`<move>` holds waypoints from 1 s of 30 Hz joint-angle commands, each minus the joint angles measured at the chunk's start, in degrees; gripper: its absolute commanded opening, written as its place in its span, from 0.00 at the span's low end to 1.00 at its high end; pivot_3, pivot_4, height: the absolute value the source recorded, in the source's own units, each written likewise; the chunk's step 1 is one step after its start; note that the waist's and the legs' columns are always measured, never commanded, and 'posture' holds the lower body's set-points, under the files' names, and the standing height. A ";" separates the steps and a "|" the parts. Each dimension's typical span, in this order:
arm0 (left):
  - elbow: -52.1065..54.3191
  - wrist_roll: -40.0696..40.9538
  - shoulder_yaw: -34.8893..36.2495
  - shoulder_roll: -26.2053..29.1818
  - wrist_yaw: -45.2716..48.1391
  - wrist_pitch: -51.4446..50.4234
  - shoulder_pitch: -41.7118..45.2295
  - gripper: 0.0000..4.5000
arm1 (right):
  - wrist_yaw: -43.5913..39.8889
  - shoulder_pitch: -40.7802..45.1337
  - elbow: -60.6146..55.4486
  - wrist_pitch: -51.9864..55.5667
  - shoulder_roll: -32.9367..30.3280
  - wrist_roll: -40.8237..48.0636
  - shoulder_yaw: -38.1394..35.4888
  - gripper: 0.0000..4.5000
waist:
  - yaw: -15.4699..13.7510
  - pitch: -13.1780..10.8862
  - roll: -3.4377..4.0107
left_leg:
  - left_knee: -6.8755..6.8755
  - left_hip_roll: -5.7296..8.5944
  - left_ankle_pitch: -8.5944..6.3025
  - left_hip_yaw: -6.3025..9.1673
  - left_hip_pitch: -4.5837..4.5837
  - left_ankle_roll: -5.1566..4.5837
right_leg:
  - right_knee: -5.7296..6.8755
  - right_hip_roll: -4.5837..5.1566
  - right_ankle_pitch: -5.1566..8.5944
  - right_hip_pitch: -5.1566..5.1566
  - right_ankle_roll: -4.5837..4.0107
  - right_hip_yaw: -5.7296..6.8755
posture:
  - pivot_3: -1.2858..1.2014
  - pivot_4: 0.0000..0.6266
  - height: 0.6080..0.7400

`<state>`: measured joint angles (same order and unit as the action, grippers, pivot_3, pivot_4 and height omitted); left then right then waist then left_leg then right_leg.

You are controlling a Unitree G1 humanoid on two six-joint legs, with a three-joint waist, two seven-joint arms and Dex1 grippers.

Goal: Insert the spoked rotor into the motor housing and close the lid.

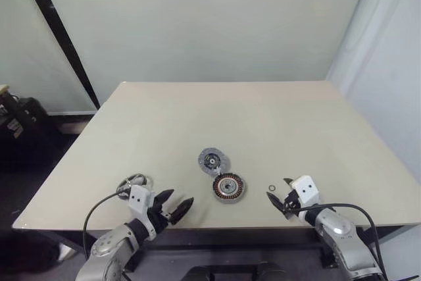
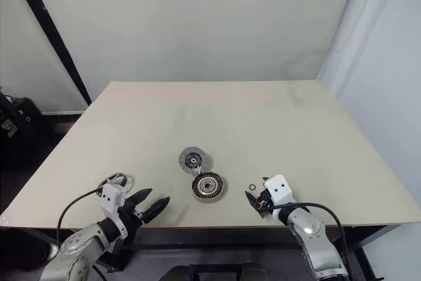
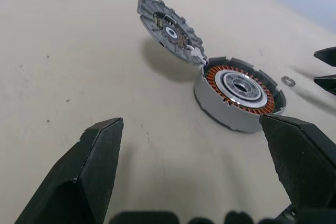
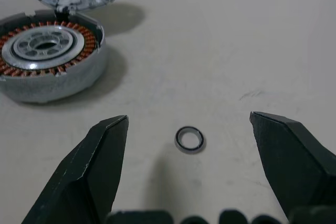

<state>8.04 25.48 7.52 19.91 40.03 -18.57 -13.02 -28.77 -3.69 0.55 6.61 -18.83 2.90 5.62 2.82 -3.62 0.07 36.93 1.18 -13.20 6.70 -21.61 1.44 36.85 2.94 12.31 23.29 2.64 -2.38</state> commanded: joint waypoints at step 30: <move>-1.18 -2.29 -8.49 6.11 8.43 0.04 8.39 0.99 | 4.57 4.91 -5.92 22.03 -0.29 3.76 -2.20 0.90 | 0.01 -0.01 0.00 | -0.08 -0.02 0.12 -0.04 -0.04 -0.21 | -0.05 -0.01 0.00 0.01 0.00 0.00 | 0.52 0.00 1.00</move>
<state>6.26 23.20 -0.98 26.07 48.04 -19.71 -6.00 -24.33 -0.81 -5.23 28.54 -19.39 6.66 3.45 2.84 -3.63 0.06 36.85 1.16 -13.08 6.64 -21.65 1.24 36.80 2.93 12.31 23.30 2.64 -2.39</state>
